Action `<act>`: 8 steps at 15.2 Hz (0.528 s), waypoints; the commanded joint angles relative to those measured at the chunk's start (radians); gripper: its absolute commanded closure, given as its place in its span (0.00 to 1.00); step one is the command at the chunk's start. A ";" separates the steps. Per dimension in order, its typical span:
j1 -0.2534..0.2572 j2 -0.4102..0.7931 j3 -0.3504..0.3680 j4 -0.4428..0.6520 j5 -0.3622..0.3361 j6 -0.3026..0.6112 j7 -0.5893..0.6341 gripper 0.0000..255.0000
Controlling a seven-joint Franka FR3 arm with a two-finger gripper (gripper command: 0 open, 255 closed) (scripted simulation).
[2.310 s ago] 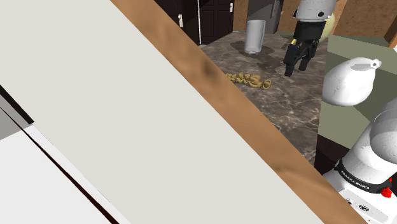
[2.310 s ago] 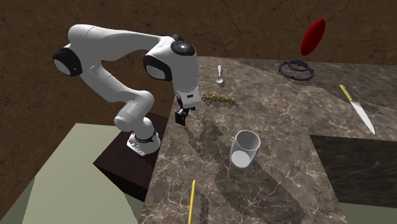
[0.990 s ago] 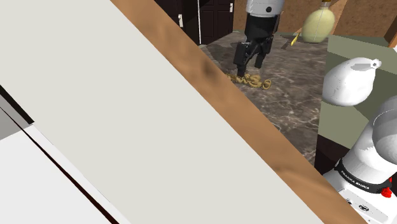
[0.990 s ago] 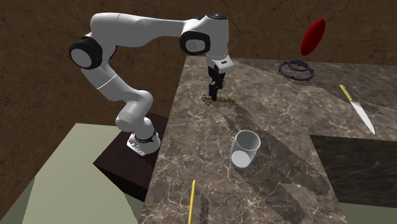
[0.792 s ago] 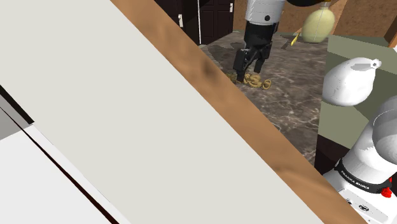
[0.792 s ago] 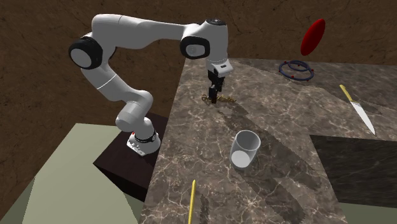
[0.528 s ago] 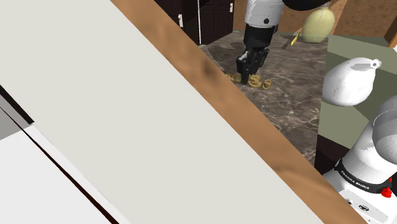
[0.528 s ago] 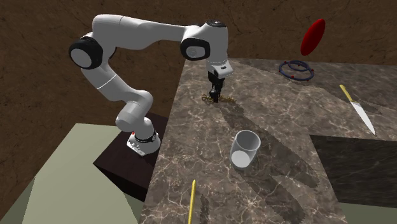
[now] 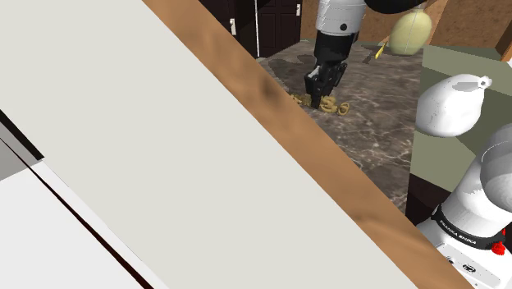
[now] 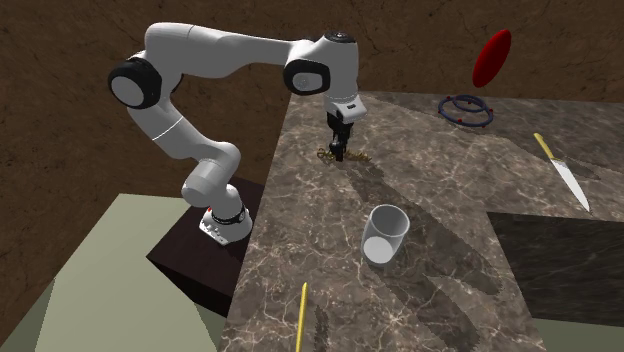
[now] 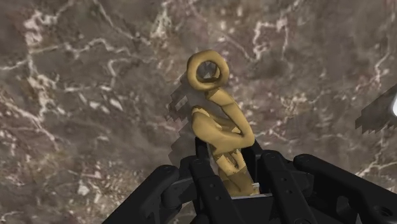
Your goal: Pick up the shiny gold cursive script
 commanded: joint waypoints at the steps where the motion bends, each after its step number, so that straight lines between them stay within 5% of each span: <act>1: 0.000 0.000 0.000 0.012 0.000 -0.013 0.001 1.00; 8: -0.004 0.012 -0.007 0.115 -0.007 -0.105 0.002 1.00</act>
